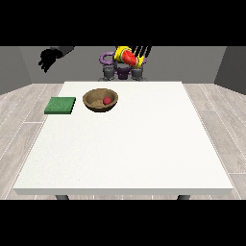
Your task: Pick the cup and pour the ball into the bowl, then pick the bowl and place it on the pad
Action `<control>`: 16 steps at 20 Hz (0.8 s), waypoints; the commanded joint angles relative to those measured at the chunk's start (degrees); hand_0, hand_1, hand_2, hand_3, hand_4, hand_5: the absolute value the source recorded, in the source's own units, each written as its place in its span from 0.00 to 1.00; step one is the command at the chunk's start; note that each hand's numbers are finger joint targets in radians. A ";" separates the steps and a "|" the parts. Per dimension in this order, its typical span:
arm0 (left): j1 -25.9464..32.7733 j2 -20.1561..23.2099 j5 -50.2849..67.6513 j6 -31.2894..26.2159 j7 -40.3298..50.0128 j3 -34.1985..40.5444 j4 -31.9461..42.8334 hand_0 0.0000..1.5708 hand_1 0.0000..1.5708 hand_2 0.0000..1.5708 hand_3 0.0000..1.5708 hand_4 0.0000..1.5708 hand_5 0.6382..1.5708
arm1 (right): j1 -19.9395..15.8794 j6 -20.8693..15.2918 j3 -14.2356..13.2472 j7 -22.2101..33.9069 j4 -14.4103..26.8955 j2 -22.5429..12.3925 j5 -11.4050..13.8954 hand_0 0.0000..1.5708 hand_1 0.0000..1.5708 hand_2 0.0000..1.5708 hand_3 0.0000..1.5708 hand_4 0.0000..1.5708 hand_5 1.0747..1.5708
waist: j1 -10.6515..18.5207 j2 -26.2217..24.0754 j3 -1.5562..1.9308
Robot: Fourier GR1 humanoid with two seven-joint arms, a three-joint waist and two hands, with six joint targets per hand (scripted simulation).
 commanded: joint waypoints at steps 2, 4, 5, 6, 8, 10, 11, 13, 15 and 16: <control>1.57 0.40 21.15 0.35 -6.70 17.00 -7.95 0.00 0.00 0.00 0.00 0.73 1.00 | -0.05 -3.42 0.06 0.18 -0.52 1.75 0.82 0.00 0.00 0.00 0.00 0.50 0.97 | 3.92 0.53 -0.41; 1.81 0.46 29.40 -2.91 -9.09 22.48 -10.38 0.00 0.00 0.00 0.00 0.70 1.00 | 1.11 -3.72 -0.23 -1.46 0.11 1.75 1.58 0.00 0.00 0.00 0.00 0.50 0.97 | 5.05 2.08 -0.16; 2.25 0.63 33.38 -6.10 -10.48 24.26 -11.46 0.00 0.00 0.00 0.00 0.68 1.00 | 1.28 -5.48 0.00 -2.19 0.46 3.00 2.40 0.00 0.00 0.00 0.00 0.49 0.97 | 6.91 2.35 -0.10; 2.11 2.42 36.62 -8.67 -12.16 26.72 -11.95 0.00 0.00 0.00 0.00 0.67 1.00 | 1.51 -6.18 0.63 -1.60 0.56 4.98 2.11 0.00 0.00 0.00 0.00 0.49 0.97 | 7.54 3.09 -0.01; 2.47 3.98 43.14 -14.90 -14.22 30.16 -12.50 0.00 0.00 0.00 0.00 0.67 1.00 | 1.63 -7.43 1.14 -1.94 0.58 6.28 2.68 0.00 0.00 0.00 0.00 0.48 0.98 | 8.44 4.18 0.21; 1.00 7.22 47.80 -20.15 -13.97 33.76 -11.81 0.00 0.00 0.00 0.00 0.67 0.99 | 2.02 -8.05 1.14 -5.19 0.95 8.44 2.76 0.00 0.00 0.00 0.00 0.46 0.99 | 8.17 6.49 0.42; 1.90 8.75 49.75 -22.92 -15.16 34.83 -11.95 0.00 0.00 0.00 0.00 0.67 0.99 | 1.45 -9.80 0.91 -5.52 1.59 9.38 3.01 0.00 0.00 0.00 0.00 0.46 0.99 | 10.20 7.57 0.43; 4.69 11.95 52.77 -27.90 -15.09 36.73 -11.64 0.00 0.00 0.00 0.00 0.67 0.99 | 1.36 -9.63 0.85 -2.78 1.70 7.61 2.94 0.00 0.00 0.00 0.00 0.47 0.99 | 9.93 5.70 0.49; 2.37 14.73 54.28 -28.49 -14.33 39.05 -11.09 0.00 0.00 0.00 0.00 0.67 0.99 | 0.51 -10.08 1.77 -8.33 3.64 11.42 3.37 0.00 0.00 0.00 0.00 0.47 0.99 | 8.92 9.45 0.56; 1.42 16.44 55.63 -30.92 -14.71 39.56 -11.87 0.00 0.00 0.00 0.00 0.67 0.98 | -0.82 -9.69 0.47 -10.13 6.17 9.80 3.37 0.00 0.00 0.00 0.00 0.47 0.99 | 11.29 11.92 0.58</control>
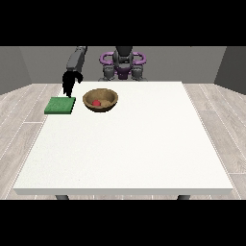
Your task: Pick the cup and pour the ball into the bowl, then pick the bowl and place it on the pad
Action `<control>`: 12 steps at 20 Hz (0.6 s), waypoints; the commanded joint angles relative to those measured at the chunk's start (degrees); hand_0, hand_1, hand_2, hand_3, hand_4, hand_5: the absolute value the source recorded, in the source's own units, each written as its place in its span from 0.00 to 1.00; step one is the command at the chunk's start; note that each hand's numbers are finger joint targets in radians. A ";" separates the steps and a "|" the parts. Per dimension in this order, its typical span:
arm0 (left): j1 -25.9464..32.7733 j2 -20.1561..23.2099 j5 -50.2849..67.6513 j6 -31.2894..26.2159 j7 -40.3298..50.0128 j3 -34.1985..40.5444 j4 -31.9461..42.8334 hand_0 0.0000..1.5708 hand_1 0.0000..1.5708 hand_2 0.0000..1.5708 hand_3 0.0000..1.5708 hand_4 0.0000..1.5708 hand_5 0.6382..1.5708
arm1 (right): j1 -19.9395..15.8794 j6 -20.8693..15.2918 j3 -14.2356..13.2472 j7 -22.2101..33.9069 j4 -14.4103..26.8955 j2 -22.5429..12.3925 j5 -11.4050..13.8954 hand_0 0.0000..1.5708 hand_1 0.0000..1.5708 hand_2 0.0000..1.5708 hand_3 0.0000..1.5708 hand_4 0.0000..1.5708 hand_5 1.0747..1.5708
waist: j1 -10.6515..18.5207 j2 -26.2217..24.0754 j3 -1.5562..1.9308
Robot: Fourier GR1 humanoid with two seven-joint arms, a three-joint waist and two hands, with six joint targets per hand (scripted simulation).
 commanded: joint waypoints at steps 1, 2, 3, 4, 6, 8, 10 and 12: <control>1.86 2.47 4.96 -4.95 0.66 2.17 -1.37 0.00 0.00 0.00 0.00 0.67 0.99 | -3.65 -2.76 0.96 -1.99 4.36 2.40 1.05 0.00 0.00 0.00 0.00 0.47 0.99 | -0.02 1.46 0.12; 3.49 5.73 6.47 -8.06 -2.98 4.65 -0.54 0.00 0.00 0.00 0.00 0.66 0.99 | 1.09 0.70 0.69 -7.98 4.26 3.87 0.58 0.00 0.00 0.00 0.00 0.46 0.99 | 0.27 4.15 0.12; 3.22 5.93 6.99 -7.45 -1.99 5.06 -0.76 0.00 0.00 0.00 0.00 0.65 0.99 | -0.80 -0.51 1.56 -9.01 5.74 4.50 1.70 0.00 0.00 0.00 0.00 0.45 0.99 | -0.43 4.25 0.13; 1.33 8.64 8.22 -9.03 1.05 5.84 -0.78 0.00 0.00 0.00 0.00 0.63 0.99 | -2.26 -0.81 0.76 -8.73 7.91 4.03 1.06 0.00 0.00 0.00 0.00 0.44 0.99 | -0.90 3.96 0.14; 5.54 7.28 6.70 -7.57 -1.58 4.59 -1.55 0.00 0.00 0.00 0.00 0.63 0.98 | -7.48 -2.60 2.28 -5.68 8.56 3.72 1.74 0.00 0.00 0.00 0.00 0.39 0.97 | -1.57 3.67 0.12; 6.73 10.05 9.10 -9.42 -0.32 6.65 -1.52 0.00 0.00 0.00 0.00 0.64 0.97 | -5.37 -2.09 3.54 -9.20 11.15 5.25 3.01 0.00 0.00 0.00 0.00 0.37 0.97 | -2.94 3.11 0.12; 6.53 11.38 11.00 -9.87 0.69 7.64 -2.40 0.00 0.00 0.00 0.00 0.64 0.96 | -7.54 -0.44 3.18 -10.34 14.52 3.85 2.63 0.00 0.00 0.00 0.00 0.36 0.98 | -3.32 3.78 0.13; 6.17 12.03 12.73 -10.56 2.52 7.82 -4.62 0.00 0.00 0.00 0.00 0.64 0.96 | -7.91 1.93 0.78 -12.88 19.09 0.96 1.51 0.00 0.00 0.00 0.00 0.35 0.97 | -2.07 4.80 0.15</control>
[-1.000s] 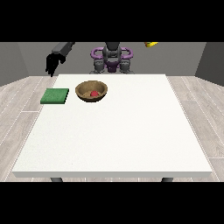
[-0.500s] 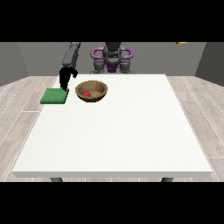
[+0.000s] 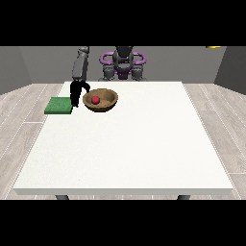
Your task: Pick the cup and pour the ball into the bowl, then pick the bowl and place it on the pad
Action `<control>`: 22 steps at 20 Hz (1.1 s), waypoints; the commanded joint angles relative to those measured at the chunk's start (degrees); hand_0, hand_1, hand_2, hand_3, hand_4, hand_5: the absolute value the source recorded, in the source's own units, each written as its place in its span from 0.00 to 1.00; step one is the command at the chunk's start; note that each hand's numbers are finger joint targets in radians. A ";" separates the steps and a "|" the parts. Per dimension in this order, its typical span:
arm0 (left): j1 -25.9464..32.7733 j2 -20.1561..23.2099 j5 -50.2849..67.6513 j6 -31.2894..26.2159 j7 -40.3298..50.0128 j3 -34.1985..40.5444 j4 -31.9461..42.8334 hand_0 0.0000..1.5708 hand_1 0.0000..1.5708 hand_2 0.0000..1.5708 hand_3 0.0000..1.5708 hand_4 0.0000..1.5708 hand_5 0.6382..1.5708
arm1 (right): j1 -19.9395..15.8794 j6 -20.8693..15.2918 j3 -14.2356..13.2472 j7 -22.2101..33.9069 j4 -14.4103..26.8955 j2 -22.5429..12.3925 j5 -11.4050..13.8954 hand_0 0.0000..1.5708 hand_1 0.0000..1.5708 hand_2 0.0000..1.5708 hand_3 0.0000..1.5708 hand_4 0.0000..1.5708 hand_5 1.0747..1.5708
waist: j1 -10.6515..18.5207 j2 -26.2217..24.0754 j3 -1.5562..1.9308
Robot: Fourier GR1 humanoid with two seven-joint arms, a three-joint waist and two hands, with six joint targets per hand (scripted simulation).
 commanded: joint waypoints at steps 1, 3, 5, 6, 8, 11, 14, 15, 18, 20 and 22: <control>0.56 1.21 2.39 -0.62 -0.25 0.85 -3.64 0.00 0.00 0.00 0.00 0.65 0.96 | -3.18 2.67 -2.49 -6.56 7.73 -2.46 -0.99 0.00 0.00 0.00 0.00 0.34 0.96 | 1.79 4.29 0.04; 4.87 1.59 2.74 -2.24 -2.21 1.10 -4.14 0.00 0.00 0.00 0.00 0.65 0.97 | -3.47 1.03 -2.05 -5.75 8.94 -2.40 -0.41 0.00 0.00 0.00 0.00 0.33 0.96 | 1.24 2.88 0.01; 2.67 3.53 4.39 -2.67 0.00 1.68 -4.35 0.00 0.00 0.00 0.00 0.65 0.96 | -5.58 -0.82 -1.18 -8.06 10.46 -0.06 0.25 0.00 0.00 0.00 0.00 0.32 0.96 | 1.00 3.72 0.02; 1.62 3.92 4.76 -3.02 -2.54 2.35 -5.48 0.00 0.00 0.00 0.00 0.65 0.96 | -6.12 0.80 -2.53 -11.98 11.41 -1.85 -0.07 0.00 0.00 0.00 0.00 0.30 0.95 | 2.40 8.10 0.04; 1.75 4.70 5.47 -2.25 0.37 2.58 -6.07 0.00 0.00 0.00 0.00 0.64 0.97 | -5.52 4.14 -2.82 -10.15 13.12 -4.44 -0.86 0.00 0.00 0.00 0.00 0.30 0.95 | 1.33 6.82 0.04; -0.16 6.76 6.20 -2.15 2.92 2.76 -4.50 0.00 0.00 0.00 0.00 0.65 0.96 | -8.61 -0.17 -0.81 -8.81 12.13 -0.81 0.14 0.00 0.00 0.00 0.00 0.29 0.95 | -0.10 5.64 0.02; 1.61 6.08 7.79 -3.17 1.60 3.29 -5.77 0.00 0.00 0.00 0.00 0.65 0.96 | -7.38 -0.59 -0.10 -12.39 13.18 1.55 0.83 0.00 0.00 0.00 0.00 0.28 0.95 | 1.83 6.42 0.01; 2.54 4.61 7.08 -2.48 1.72 1.96 -6.62 0.00 0.00 0.00 0.00 0.65 0.96 | -9.23 -1.90 -0.69 -10.96 13.30 1.17 0.29 0.00 0.00 0.00 0.00 0.29 0.96 | 1.91 5.99 0.01; 0.25 8.69 8.49 -3.94 2.98 3.67 -4.96 0.00 0.00 0.00 0.00 0.65 0.97 | -9.72 -3.14 0.66 -10.93 13.09 2.67 1.22 0.00 0.00 0.00 0.00 0.30 0.95 | 1.19 5.95 0.00; 5.12 4.00 6.82 -1.86 -0.05 2.09 -7.99 0.00 0.00 0.00 0.00 0.65 0.97 | -10.17 -3.60 -2.06 -10.42 14.25 0.79 -0.92 0.00 0.00 0.00 0.00 0.32 0.97 | 2.49 6.55 0.01; 2.74 9.16 9.47 -5.81 0.85 4.96 -5.30 0.00 0.00 0.00 0.00 0.65 0.96 | -5.10 -8.13 -3.16 -7.24 15.67 -1.10 0.02 0.56 0.56 0.37 0.00 0.39 0.88 | 2.20 8.58 -0.04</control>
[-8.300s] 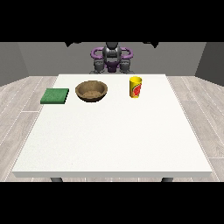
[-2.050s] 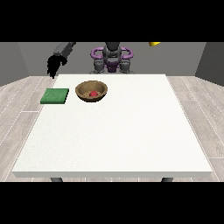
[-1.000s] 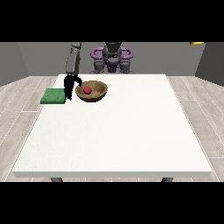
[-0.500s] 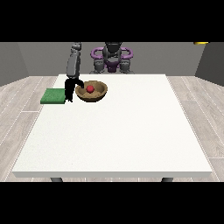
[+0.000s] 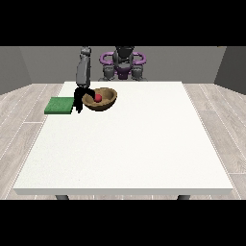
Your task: Pick the cup and pour the ball into the bowl, then pick the bowl and place it on the pad
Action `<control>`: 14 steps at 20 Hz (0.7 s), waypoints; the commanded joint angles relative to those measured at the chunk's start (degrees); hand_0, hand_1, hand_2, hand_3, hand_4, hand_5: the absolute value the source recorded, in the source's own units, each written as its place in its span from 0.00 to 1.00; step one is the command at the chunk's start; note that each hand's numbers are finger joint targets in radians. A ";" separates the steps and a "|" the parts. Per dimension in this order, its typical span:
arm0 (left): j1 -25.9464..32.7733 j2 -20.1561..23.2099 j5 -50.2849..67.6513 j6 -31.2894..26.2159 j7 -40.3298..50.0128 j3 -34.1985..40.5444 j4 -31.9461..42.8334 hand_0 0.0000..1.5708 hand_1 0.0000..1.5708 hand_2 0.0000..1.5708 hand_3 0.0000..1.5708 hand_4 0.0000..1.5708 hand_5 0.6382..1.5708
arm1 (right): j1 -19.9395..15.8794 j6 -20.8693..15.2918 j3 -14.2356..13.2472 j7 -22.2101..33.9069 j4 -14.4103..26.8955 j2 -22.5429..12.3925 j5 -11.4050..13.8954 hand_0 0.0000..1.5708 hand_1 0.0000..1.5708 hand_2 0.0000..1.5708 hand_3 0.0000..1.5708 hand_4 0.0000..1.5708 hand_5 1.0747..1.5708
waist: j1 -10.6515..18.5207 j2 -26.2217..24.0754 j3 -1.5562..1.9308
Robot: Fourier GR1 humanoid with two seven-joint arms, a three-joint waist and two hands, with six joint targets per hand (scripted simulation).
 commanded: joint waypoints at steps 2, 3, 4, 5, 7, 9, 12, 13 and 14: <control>-0.81 1.64 2.42 -2.02 -0.09 1.35 -0.53 0.00 0.00 0.00 0.00 0.65 0.96 | 3.82 -5.93 -0.79 5.62 5.94 -3.79 2.34 1.00 1.00 1.00 0.50 0.54 0.83 | 2.19 5.35 1.29; -1.24 1.80 2.48 -1.50 0.08 1.64 -0.36 0.00 0.00 0.00 0.00 0.65 0.96 | 4.12 -8.10 -0.09 6.51 5.59 -3.94 3.55 1.00 1.00 1.00 0.98 0.58 0.80 | 2.23 4.59 1.24; -1.15 1.82 3.07 -1.51 1.61 1.50 -0.86 0.00 0.00 0.00 0.00 0.65 0.96 | 7.11 -9.04 0.49 5.15 6.03 -3.53 4.68 1.00 1.00 1.00 1.00 0.60 0.80 | 2.42 3.30 1.28; -1.57 1.22 2.98 -1.43 0.17 1.41 -0.74 0.00 0.00 0.00 0.00 0.67 0.95 | 4.68 -10.70 0.38 6.52 4.93 -4.47 4.77 1.00 1.00 1.00 1.00 0.58 0.81 | 2.26 4.38 1.22; -1.18 0.63 3.19 -1.46 1.41 0.68 -0.80 0.00 0.00 0.00 0.00 0.70 0.94 | 4.73 -12.53 0.64 7.94 4.12 -6.61 5.56 1.00 1.00 1.00 0.98 0.59 0.88 | 2.90 3.90 1.18; -2.38 2.98 3.39 -1.34 1.51 2.19 0.34 0.00 0.00 0.00 0.00 0.72 0.94 | 6.77 -12.90 1.45 8.45 2.71 -6.88 5.92 1.00 1.00 1.00 0.91 0.60 0.92 | 1.76 3.42 1.12; 0.01 0.90 2.28 -0.88 -0.20 1.56 1.08 0.00 0.00 0.00 0.00 0.74 0.96 | 6.10 -14.57 3.24 12.60 -0.30 -9.75 7.48 1.00 1.00 1.00 0.79 0.64 0.95 | 0.91 1.07 0.99; 0.28 2.02 3.66 -2.73 1.00 2.06 2.61 0.00 0.00 0.00 0.00 0.75 0.95 | 5.56 -16.69 3.62 15.23 -1.03 -10.05 7.92 1.00 1.00 1.00 0.81 0.65 0.95 | 1.97 -0.79 0.96; 0.84 2.07 3.67 -3.55 0.56 2.05 3.94 0.00 0.00 0.00 0.00 0.76 0.95 | 4.46 -17.90 4.42 16.87 -2.30 -10.02 8.38 1.00 1.00 1.00 0.79 0.64 0.95 | 1.55 -0.72 0.96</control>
